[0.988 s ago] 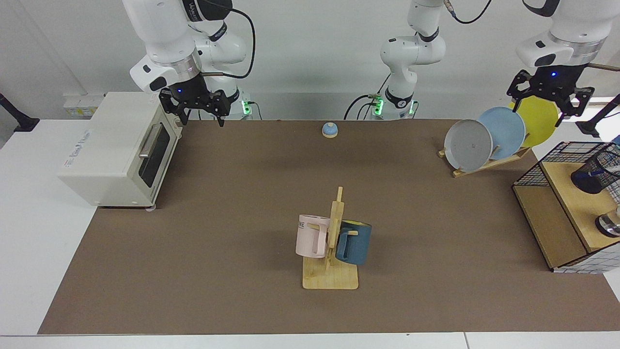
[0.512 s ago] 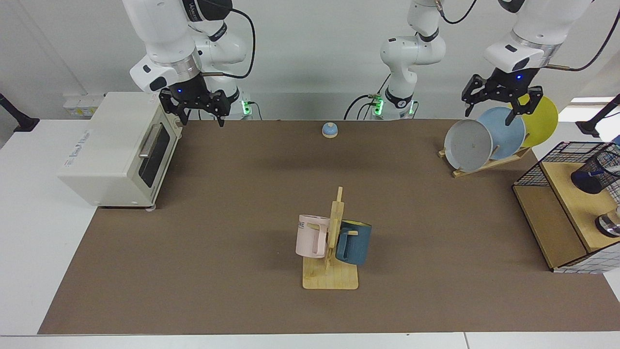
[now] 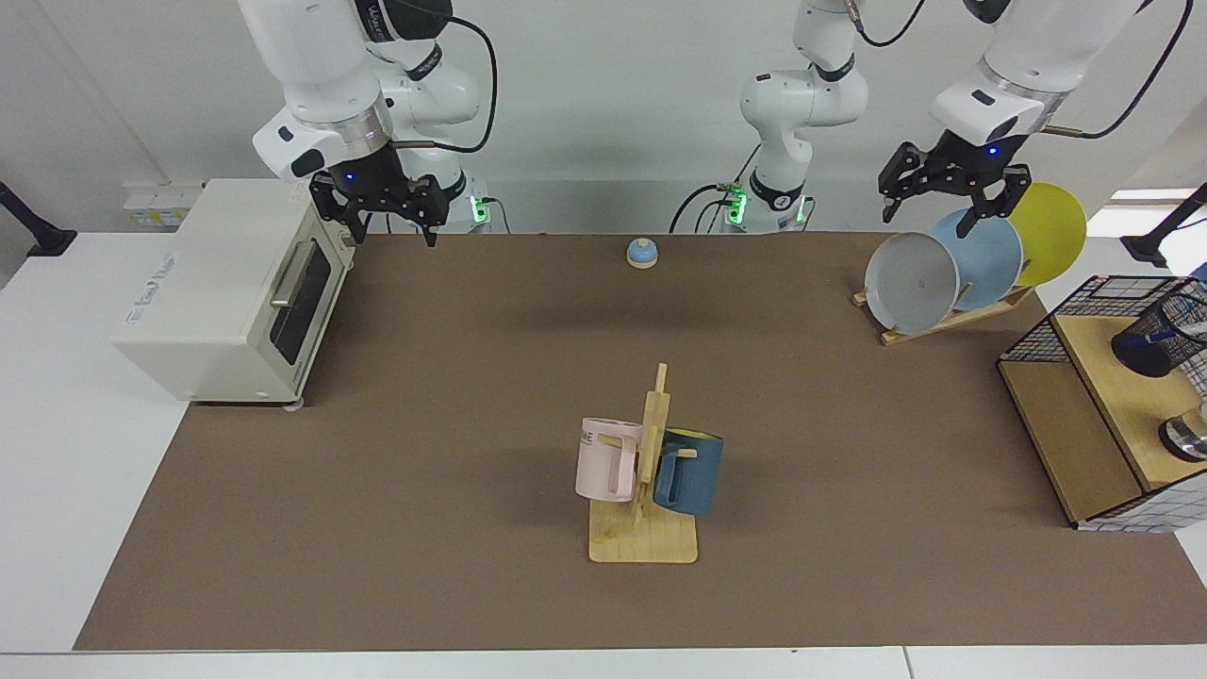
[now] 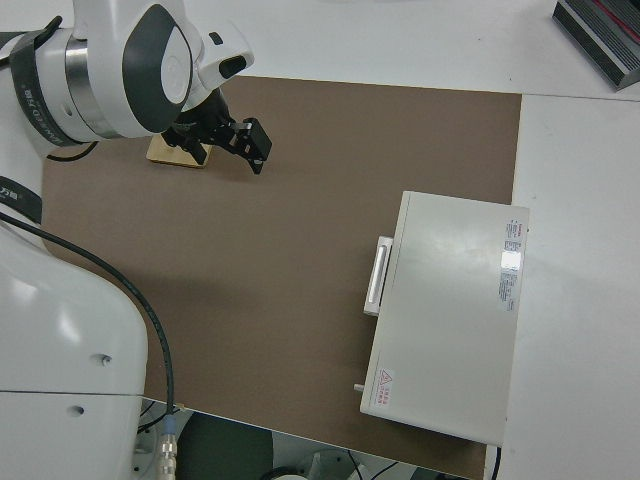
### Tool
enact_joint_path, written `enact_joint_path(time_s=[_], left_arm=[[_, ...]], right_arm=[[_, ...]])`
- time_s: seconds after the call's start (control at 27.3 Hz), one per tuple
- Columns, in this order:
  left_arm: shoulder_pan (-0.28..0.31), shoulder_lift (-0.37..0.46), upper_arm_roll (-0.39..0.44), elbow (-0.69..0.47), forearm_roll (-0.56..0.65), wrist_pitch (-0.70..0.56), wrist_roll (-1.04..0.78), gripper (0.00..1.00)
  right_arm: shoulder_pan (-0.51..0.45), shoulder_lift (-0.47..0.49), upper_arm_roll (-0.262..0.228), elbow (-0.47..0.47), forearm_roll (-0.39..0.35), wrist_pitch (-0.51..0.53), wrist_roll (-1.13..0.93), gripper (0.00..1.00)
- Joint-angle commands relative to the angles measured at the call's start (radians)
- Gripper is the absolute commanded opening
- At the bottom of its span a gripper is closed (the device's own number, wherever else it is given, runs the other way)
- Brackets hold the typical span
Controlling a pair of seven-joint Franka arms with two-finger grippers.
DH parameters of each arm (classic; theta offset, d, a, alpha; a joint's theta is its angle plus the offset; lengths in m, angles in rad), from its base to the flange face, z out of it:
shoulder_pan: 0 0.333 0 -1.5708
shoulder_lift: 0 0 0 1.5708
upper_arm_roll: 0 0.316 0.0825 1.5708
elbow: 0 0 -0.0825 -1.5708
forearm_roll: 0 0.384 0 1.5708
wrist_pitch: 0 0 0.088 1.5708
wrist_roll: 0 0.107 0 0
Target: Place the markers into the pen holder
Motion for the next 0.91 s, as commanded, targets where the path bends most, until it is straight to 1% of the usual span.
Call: enact_joint_path(time_s=[0.0, 0.29, 0.88], left_arm=[[-0.015, 0.02, 0.015, 0.039, -0.009, -0.03, -0.038, 1.0], [-0.018, 0.023, 0.013, 0.048, 0.005, -0.024, -0.101, 1.0], [-0.017, 0.019, 0.015, 0.045, 0.034, -0.016, -0.089, 1.0]], right_arm=[[-0.021, -0.005, 0.015, -0.005, 0.017, 0.001, 0.015, 1.0], [-0.021, -0.005, 0.015, -0.005, 0.017, 0.001, 0.015, 1.0], [-0.021, -0.005, 0.015, -0.005, 0.017, 0.001, 0.015, 1.0]])
